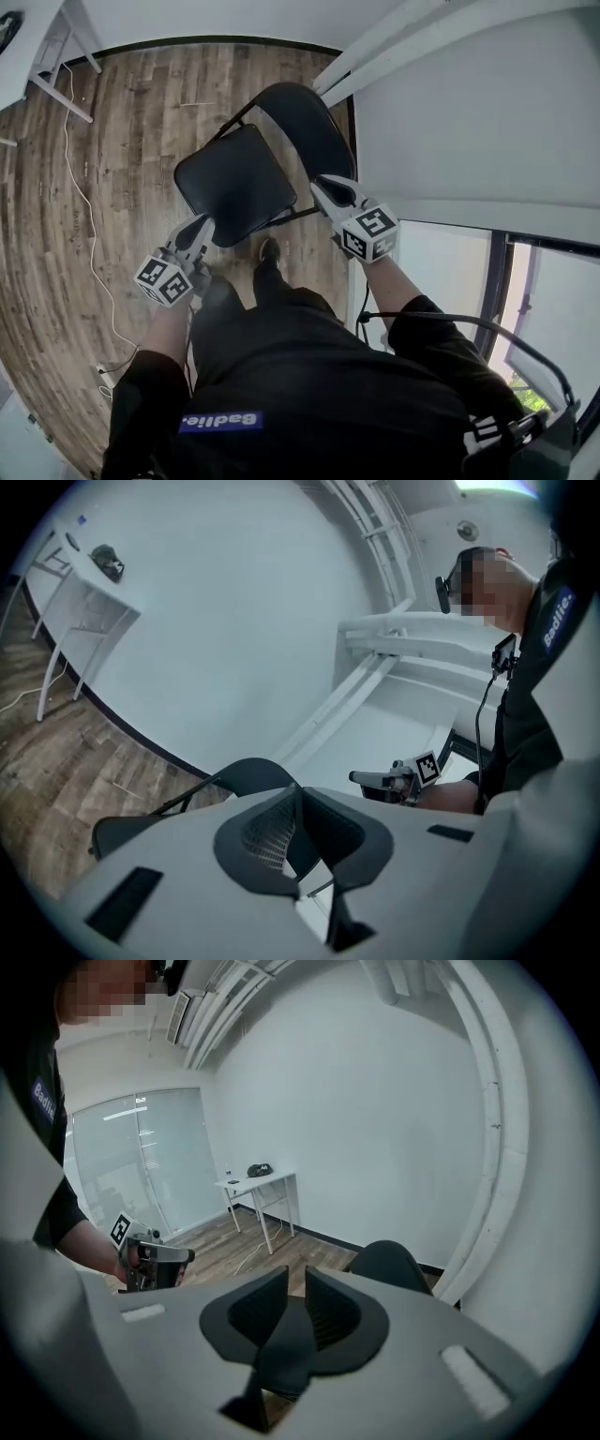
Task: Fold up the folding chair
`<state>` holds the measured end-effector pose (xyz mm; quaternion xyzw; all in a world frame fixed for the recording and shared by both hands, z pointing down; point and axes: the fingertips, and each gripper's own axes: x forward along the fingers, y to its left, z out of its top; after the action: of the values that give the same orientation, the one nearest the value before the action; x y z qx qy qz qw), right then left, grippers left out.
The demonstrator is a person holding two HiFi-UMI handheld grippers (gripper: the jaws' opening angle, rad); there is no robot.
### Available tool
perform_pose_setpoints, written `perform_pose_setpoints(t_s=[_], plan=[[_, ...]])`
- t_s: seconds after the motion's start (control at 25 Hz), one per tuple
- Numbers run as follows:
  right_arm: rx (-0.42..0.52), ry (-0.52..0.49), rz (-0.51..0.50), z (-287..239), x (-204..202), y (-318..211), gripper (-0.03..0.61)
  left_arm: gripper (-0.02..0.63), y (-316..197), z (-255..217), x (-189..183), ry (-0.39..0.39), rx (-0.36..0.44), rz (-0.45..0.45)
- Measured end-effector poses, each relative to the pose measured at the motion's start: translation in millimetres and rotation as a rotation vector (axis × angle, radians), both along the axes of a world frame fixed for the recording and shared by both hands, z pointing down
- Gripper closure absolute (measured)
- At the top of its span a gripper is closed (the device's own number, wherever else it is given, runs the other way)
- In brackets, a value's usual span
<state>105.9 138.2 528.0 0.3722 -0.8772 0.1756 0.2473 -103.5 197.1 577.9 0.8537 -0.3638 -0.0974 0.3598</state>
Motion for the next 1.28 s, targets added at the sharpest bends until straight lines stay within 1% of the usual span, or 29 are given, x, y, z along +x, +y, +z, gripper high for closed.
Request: perform_pose_setpoints(t_s=[0.08,0.16,0.2,0.28,0.44,0.64,0.76,0.92,1.08,1.2,1.28], plan=[[-0.007,0.035,0.004,9,8,-11,0.535,0.606,0,23,-2,0.024,-0.038,-0.006],[-0.02,0.069,0.013,20,24,-24,0.519,0.594,0,48,1,0.067,-0.06,-0.012],[-0.029,0.08,0.023,27,32,-30,0.506,0.561,-1,60,3,0.088,-0.064,-0.011],[-0.05,0.098,0.05,39,46,-41,0.482,0.526,-5,79,4,0.101,-0.072,0.0],[-0.071,0.169,0.079,64,66,-60,0.448,0.506,-15,132,-7,0.072,-0.11,0.005],[-0.111,0.29,0.111,91,103,-80,0.37,0.451,-14,199,-23,0.097,-0.181,-0.05],[-0.131,0.336,0.125,99,120,-93,0.354,0.434,-12,236,-30,0.103,-0.228,-0.08],[-0.147,0.366,0.146,114,131,-109,0.341,0.419,-8,283,-35,0.089,-0.28,-0.086],[-0.149,0.423,0.152,138,139,-116,0.307,0.405,-2,333,-44,0.039,-0.321,-0.088],[-0.149,0.465,0.14,156,142,-122,0.275,0.377,4,378,-58,0.01,-0.386,-0.114],[-0.151,0.485,0.137,165,145,-127,0.249,0.34,11,408,-65,0.014,-0.44,-0.131]])
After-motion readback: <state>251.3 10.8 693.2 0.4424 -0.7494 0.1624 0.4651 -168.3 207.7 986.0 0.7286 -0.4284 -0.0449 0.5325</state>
